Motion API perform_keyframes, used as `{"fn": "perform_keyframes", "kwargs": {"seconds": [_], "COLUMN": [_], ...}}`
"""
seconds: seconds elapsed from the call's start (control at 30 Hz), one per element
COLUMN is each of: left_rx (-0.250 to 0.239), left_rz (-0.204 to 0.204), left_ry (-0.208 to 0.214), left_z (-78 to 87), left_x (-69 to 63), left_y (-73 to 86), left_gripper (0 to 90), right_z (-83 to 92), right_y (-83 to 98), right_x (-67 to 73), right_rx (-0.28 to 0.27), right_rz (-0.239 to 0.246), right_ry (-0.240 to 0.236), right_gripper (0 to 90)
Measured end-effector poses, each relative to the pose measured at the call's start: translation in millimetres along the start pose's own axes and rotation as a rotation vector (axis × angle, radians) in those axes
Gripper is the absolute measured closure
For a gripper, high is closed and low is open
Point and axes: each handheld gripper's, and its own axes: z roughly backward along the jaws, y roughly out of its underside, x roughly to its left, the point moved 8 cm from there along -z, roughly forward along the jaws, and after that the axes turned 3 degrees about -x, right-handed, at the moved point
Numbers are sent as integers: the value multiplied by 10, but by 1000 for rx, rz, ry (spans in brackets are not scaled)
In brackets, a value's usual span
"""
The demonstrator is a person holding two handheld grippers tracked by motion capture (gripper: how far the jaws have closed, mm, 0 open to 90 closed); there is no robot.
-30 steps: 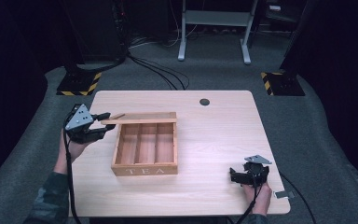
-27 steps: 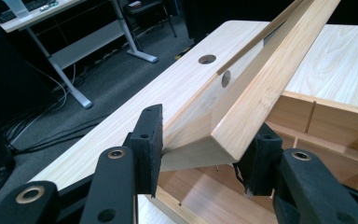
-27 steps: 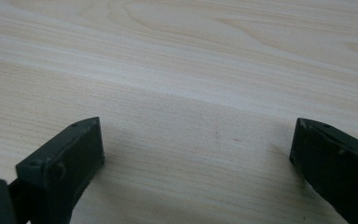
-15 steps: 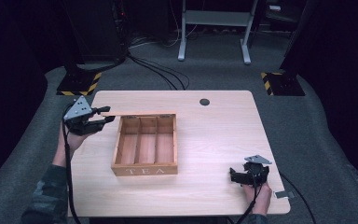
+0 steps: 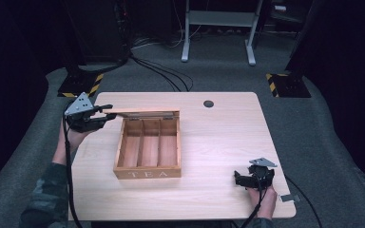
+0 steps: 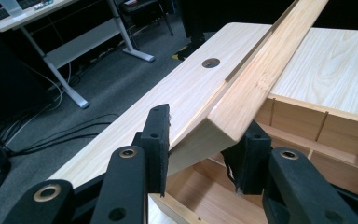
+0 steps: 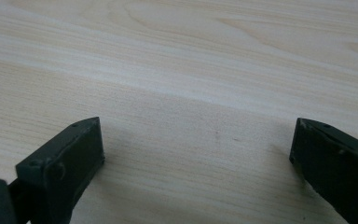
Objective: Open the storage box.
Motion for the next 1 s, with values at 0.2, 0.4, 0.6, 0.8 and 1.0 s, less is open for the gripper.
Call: {"fn": "perform_keyframes", "kwargs": {"seconds": [0.2, 0.4, 0.6, 0.8, 1.0], "left_rx": [7, 7, 15, 13, 15], "left_rz": [-1, 10, 9, 20, 19], "left_ry": [17, 30, 35, 40, 40], "left_z": [-16, -32, -49, -59, -62], "left_x": [50, 92, 135, 156, 164], "left_y": [-32, -54, -85, -97, -103], "left_gripper": [632, 634, 638, 639, 640], "right_z": [0, 0, 0, 0, 0], "right_y": [0, 1, 0, 0, 0], "right_x": [1, 0, 1, 1, 1], "right_rx": [0, 0, 0, 0, 0], "right_rz": [-1, 0, 0, -1, -1], "right_ry": [0, 0, 0, 0, 0], "right_gripper": [21, 21, 21, 21, 21]}}
